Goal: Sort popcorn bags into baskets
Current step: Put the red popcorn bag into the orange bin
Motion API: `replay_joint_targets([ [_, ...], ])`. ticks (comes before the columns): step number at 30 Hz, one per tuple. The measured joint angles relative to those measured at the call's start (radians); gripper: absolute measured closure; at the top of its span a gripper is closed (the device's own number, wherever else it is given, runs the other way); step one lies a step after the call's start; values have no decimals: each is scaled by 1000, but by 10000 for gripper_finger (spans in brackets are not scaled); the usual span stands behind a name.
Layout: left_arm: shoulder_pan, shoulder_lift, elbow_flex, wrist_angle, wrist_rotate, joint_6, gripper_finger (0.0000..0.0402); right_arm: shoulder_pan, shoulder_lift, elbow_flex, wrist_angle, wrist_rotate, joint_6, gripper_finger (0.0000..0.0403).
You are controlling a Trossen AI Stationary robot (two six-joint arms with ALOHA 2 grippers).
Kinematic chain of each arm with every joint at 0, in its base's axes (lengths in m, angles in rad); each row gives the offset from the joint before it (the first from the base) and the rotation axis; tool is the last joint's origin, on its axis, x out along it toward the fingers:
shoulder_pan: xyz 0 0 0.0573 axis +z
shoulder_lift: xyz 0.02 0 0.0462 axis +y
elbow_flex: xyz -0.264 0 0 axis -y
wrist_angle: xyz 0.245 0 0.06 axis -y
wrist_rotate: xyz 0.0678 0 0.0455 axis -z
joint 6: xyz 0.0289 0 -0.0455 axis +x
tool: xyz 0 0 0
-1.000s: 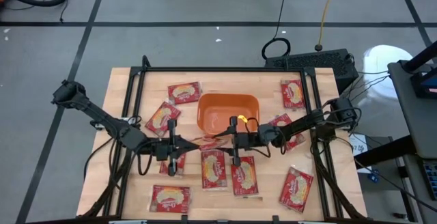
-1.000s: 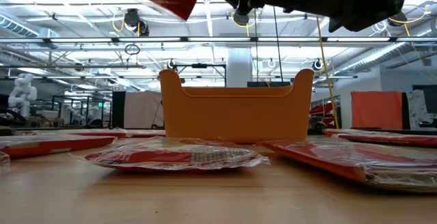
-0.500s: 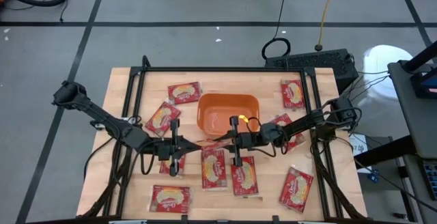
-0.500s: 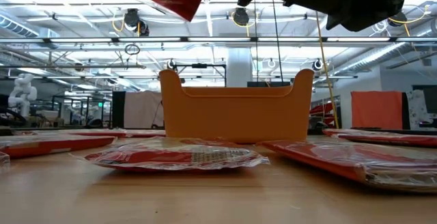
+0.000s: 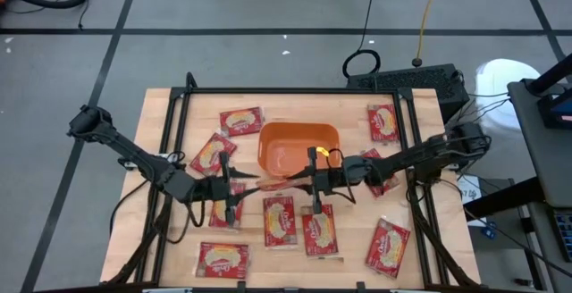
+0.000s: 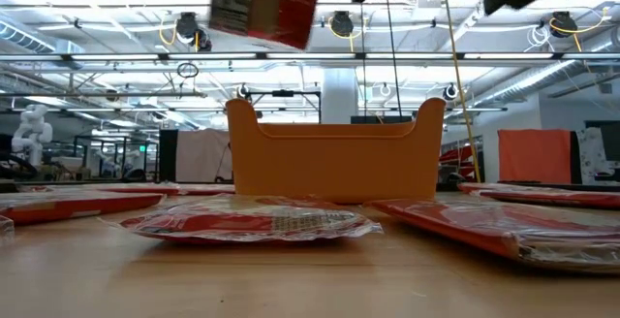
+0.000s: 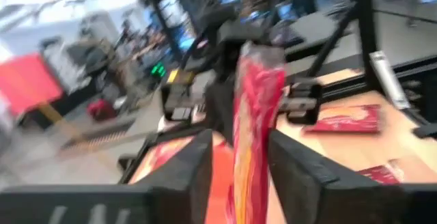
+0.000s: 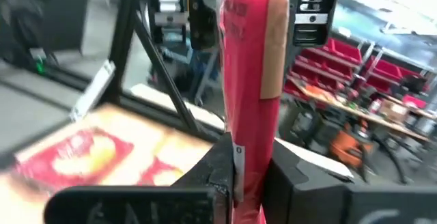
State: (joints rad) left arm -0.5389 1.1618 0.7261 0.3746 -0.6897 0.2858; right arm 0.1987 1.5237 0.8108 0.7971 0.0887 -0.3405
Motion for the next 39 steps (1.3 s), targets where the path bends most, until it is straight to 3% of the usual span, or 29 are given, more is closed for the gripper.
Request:
replay_joint_targets([
  [7,36,-36,0,-186,-30,-158,187,-23,-162,0,-259,126,-144,374],
  [15,133,-38,0,-335,-46,-283,183,-57,-272,1,-272,178,-141,374],
  [25,260,-37,0,-412,-10,-355,183,-57,-290,1,-292,199,-334,372],
  [30,345,-37,0,-457,89,-402,183,-42,-287,1,-342,202,-493,372],
  [33,383,-37,0,-455,142,-422,183,-35,-289,2,-418,222,-586,372],
  [39,431,-37,0,-441,150,-439,183,-33,-287,1,-594,225,-715,371],
])
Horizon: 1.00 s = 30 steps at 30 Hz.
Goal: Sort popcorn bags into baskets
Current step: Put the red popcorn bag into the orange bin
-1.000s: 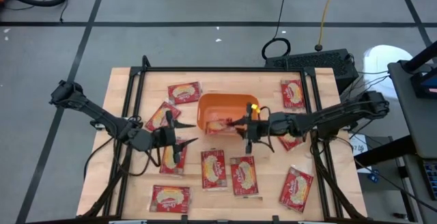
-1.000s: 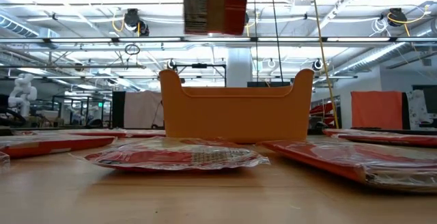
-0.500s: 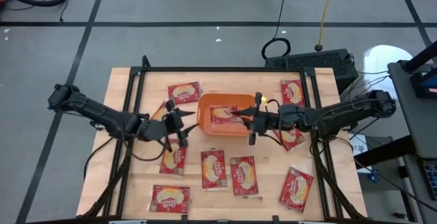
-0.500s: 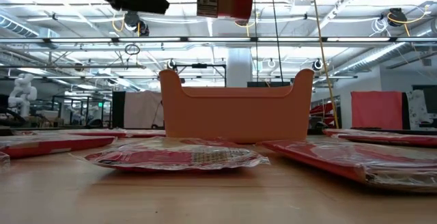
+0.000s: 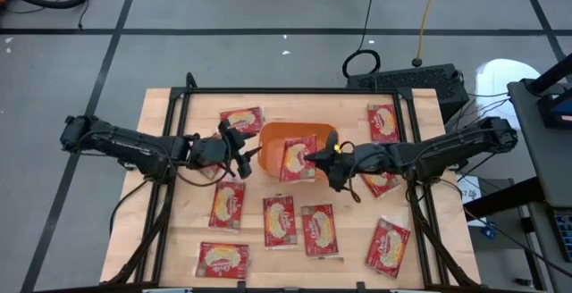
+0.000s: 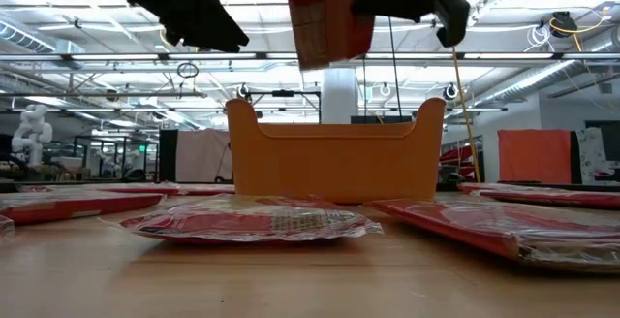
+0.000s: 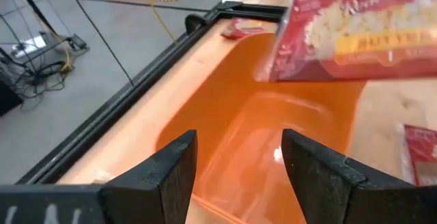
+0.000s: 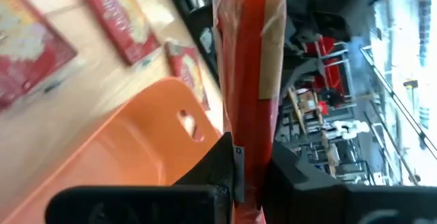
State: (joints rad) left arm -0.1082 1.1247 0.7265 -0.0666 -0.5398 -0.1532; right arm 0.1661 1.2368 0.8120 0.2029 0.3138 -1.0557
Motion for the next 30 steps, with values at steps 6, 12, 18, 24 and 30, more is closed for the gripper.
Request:
replay_joint_targets([
  [6,21,0,0,27,81,14,183,0,0,0,-88,0,-29,371],
  [12,25,1,0,43,124,18,183,-6,0,-1,-126,-1,-88,371],
  [18,25,1,0,48,125,27,183,-23,0,-1,-142,-1,-150,371],
  [24,24,1,0,63,190,26,183,-42,0,-1,-147,-4,-238,371],
  [30,21,1,0,81,202,26,183,-49,0,38,-141,-4,-369,371],
])
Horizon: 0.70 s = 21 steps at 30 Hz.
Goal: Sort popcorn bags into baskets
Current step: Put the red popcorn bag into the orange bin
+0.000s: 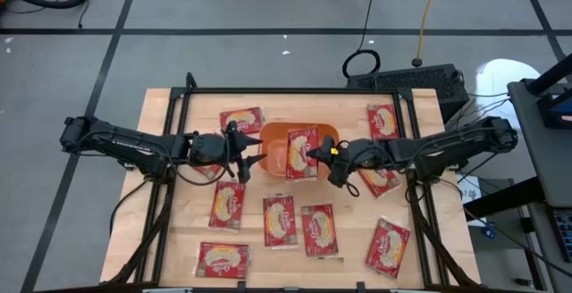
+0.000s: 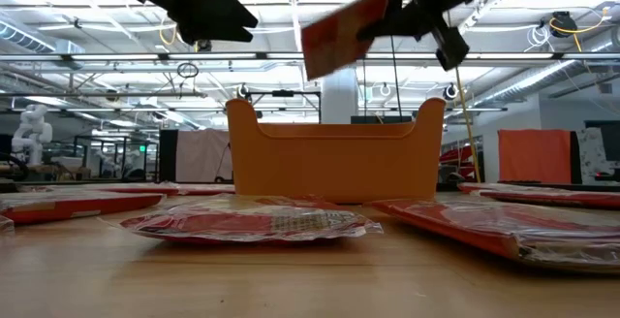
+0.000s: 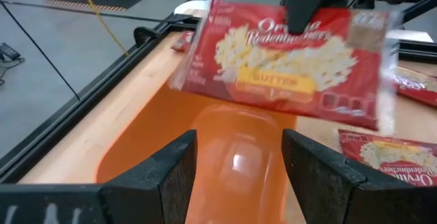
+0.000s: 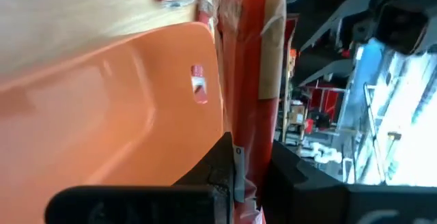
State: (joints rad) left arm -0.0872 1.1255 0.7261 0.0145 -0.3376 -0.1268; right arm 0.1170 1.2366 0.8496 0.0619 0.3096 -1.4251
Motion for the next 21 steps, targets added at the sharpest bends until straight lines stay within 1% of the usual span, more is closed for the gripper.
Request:
replay_joint_targets([
  [3,1,0,0,9,-2,2,183,-20,0,78,-155,-20,-26,371],
  [8,10,0,0,35,-3,17,183,-94,-1,160,-366,-160,-7,371],
  [12,15,0,0,47,-4,29,183,-140,-1,137,-389,-207,-8,371],
  [15,15,0,0,47,-4,42,183,-159,-1,103,-387,-207,-34,371],
  [21,15,0,0,41,-4,44,183,-181,0,55,-381,-209,-35,371],
])
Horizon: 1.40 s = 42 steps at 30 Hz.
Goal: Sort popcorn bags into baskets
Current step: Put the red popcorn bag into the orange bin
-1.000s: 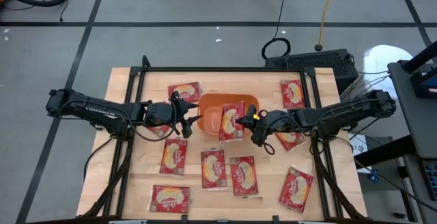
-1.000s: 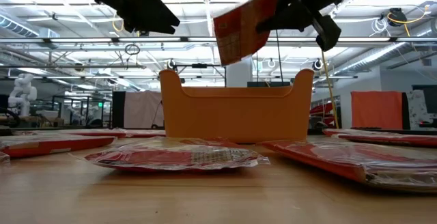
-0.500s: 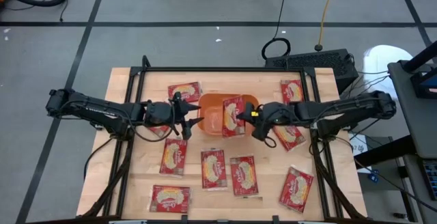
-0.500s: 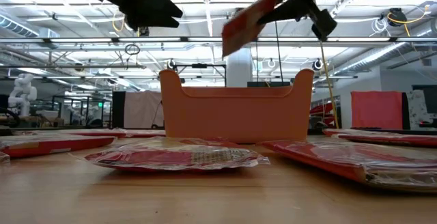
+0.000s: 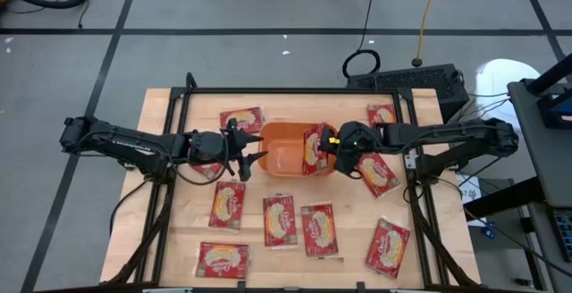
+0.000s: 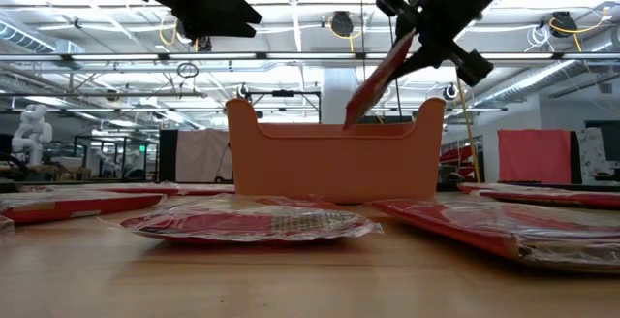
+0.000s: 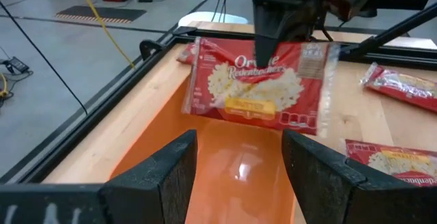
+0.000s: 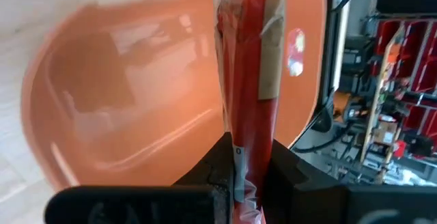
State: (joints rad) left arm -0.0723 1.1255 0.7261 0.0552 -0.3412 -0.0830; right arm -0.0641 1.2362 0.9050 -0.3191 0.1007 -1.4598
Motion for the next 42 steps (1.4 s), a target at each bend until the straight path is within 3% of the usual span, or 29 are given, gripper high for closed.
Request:
replay_joint_targets([
  [11,0,0,0,-1,0,2,183,-18,0,-101,87,-24,2,371],
  [24,0,0,0,-1,0,1,183,-54,3,-121,120,-21,8,371],
  [42,0,0,0,-46,0,0,183,-55,132,-121,133,58,-45,359],
])
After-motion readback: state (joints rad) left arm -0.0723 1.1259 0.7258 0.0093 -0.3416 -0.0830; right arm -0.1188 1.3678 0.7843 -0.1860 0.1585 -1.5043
